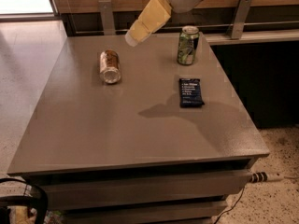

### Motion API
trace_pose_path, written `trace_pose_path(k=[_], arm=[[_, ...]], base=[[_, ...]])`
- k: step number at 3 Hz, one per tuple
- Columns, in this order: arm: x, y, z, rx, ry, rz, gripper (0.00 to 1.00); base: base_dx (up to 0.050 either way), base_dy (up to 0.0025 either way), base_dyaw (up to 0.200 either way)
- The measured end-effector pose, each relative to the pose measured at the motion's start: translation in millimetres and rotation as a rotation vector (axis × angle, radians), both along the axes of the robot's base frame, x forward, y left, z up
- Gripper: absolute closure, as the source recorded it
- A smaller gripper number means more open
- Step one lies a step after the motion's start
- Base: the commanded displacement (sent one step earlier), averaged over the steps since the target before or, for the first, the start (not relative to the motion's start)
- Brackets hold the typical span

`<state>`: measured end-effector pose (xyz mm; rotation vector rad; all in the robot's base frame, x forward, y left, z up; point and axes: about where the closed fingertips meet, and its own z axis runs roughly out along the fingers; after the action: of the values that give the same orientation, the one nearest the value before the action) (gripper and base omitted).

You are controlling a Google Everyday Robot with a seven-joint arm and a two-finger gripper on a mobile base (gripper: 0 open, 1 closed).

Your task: Place orange can upright

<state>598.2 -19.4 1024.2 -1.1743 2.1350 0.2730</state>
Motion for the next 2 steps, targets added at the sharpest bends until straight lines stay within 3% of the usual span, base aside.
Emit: trace_pose_path(k=[1, 2], arm=[[0, 0, 0, 0.000, 0.000, 0.000, 0.00], [15, 3, 3, 0.002, 0.020, -0.005, 0.00]], base=[[0.000, 0.00000, 0.000], [0.000, 0.00000, 0.000]])
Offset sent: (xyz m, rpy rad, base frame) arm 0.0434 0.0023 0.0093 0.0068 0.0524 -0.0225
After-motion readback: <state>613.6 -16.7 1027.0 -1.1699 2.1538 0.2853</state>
